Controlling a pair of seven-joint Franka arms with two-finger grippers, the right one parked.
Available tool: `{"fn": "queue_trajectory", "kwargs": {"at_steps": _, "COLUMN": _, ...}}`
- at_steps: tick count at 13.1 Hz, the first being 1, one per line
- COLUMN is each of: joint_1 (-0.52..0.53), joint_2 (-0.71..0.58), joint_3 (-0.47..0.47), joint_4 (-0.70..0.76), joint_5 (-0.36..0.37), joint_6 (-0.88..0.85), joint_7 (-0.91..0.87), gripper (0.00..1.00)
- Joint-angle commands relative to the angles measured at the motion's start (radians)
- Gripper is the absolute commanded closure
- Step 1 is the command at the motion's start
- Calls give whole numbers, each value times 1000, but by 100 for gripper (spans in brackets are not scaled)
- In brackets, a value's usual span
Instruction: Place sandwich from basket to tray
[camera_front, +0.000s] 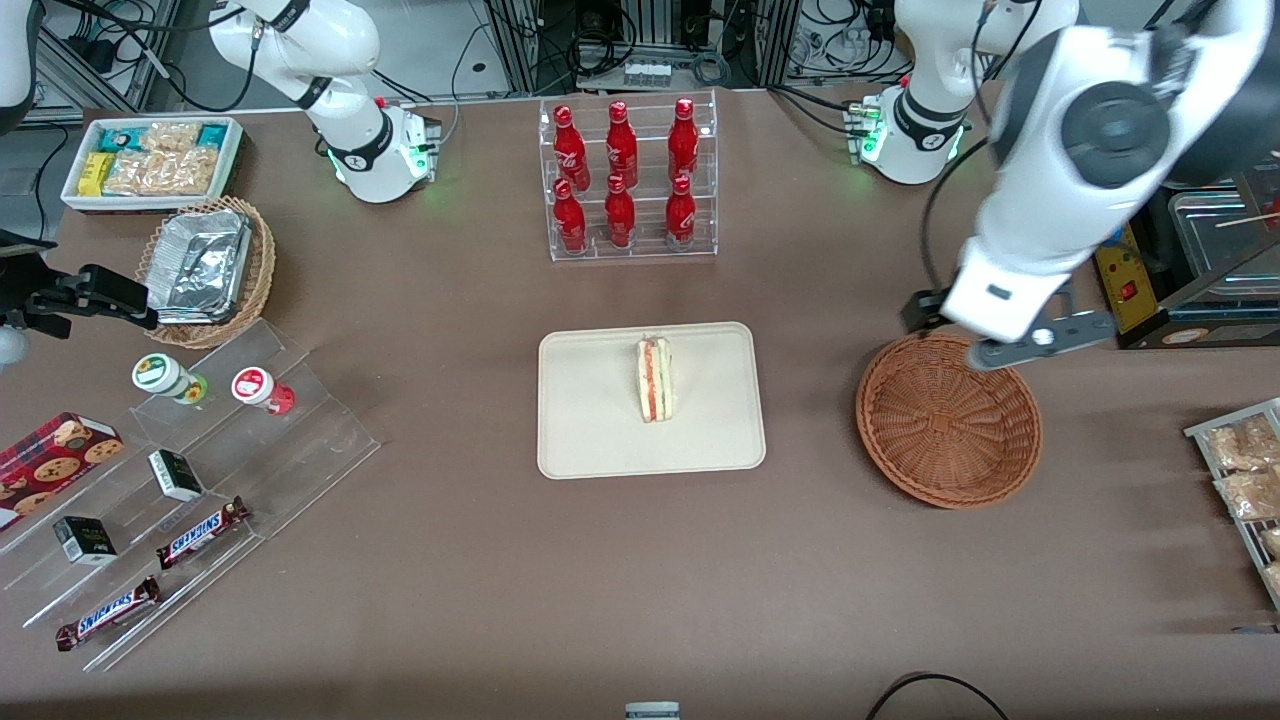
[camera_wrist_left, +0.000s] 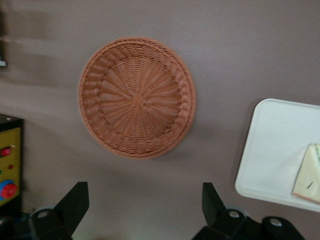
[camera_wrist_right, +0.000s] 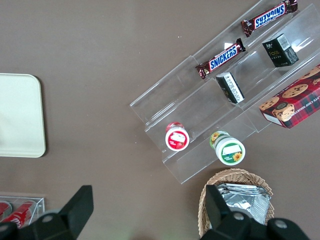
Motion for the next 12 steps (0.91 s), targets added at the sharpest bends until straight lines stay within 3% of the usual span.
{"fn": "queue_trajectory", "kwargs": {"at_steps": 1, "joint_1": 78, "joint_2": -48, "joint_3": -13, "joint_4": 0, "joint_5": -39, "joint_6": -34, "joint_7": 106, "gripper": 0}}
{"fn": "queue_trajectory", "kwargs": {"at_steps": 4, "joint_1": 191, "joint_2": -68, "joint_3": -13, "joint_4": 47, "joint_5": -90, "joint_6": -115, "joint_7": 291, "gripper": 0}}
{"fn": "queue_trajectory", "kwargs": {"at_steps": 7, "joint_1": 262, "joint_2": -82, "joint_3": -13, "joint_4": 81, "joint_5": -93, "joint_6": -185, "joint_7": 408, "gripper": 0}}
{"fn": "queue_trajectory", "kwargs": {"at_steps": 12, "joint_1": 297, "joint_2": -45, "joint_3": -13, "joint_4": 140, "joint_5": -95, "joint_6": -183, "joint_7": 445, "gripper": 0}}
